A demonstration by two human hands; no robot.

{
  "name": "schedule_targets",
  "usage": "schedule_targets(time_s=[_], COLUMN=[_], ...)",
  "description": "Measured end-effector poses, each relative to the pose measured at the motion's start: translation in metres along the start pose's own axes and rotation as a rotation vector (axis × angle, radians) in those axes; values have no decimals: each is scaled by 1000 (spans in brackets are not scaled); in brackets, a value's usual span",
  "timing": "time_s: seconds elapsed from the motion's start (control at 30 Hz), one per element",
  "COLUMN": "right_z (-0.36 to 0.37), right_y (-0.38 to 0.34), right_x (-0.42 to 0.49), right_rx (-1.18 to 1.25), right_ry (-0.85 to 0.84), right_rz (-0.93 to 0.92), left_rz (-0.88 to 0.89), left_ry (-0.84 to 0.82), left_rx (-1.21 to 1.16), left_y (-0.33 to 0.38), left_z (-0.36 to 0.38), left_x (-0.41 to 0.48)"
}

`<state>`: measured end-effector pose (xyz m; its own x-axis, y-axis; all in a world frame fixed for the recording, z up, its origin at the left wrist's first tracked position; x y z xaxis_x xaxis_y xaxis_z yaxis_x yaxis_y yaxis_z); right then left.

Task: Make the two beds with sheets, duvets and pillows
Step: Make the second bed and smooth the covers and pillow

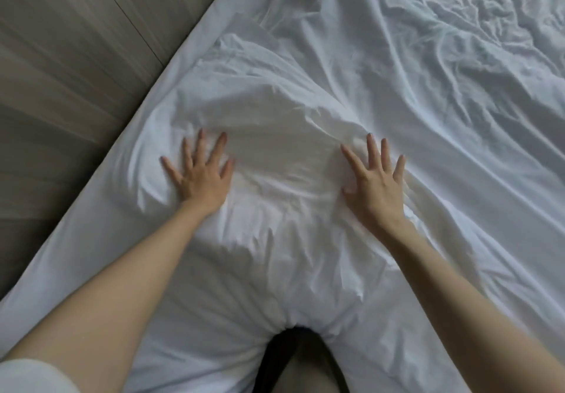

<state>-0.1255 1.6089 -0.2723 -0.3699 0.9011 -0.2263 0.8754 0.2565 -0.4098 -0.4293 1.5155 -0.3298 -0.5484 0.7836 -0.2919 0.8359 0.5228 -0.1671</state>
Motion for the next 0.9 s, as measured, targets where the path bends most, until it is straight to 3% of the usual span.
schedule_targets(time_s=[0.07,0.13,0.2,0.27,0.37,0.47,0.53,0.7,0.9], right_z=[4,30,67,89,101,104,84,5,-48], right_y=[-24,-41,-37,-12,25,39,27,-40,-90], right_x=[-30,-65,-99,-130,-173,-200,-215,-266,-358], right_rx=[26,69,30,15,72,102,128,147,251], right_ry=[43,-57,-234,-317,-390,-467,-402,-7,200], right_rz=[-126,-166,-51,133,357,402,384,236,211], left_rz=[-122,-34,213,419,436,443,480,514,671], left_ry=[-97,-70,-10,-76,-218,-293,-263,-42,119], left_rx=[-74,-92,-72,20,99,111,133,17,-20], left_y=[-19,-2,38,63,36,3,-9,-24,-17], left_z=[2,-10,-19,2,43,46,26,-53,-118], left_x=[-10,-32,-69,-117,-164,-186,-199,-244,-341])
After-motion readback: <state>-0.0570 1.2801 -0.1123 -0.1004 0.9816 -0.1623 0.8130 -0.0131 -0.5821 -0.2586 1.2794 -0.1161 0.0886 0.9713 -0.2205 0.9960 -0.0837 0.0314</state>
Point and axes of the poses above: each hand's wrist, its own x-axis towards the middle knuckle, its own z-axis out of the palm, y = z × x, the point moved 10 cm from there along x, towards the middle knuckle, and after that the axes turned 15 degrees about x, right-handed, at the moved point
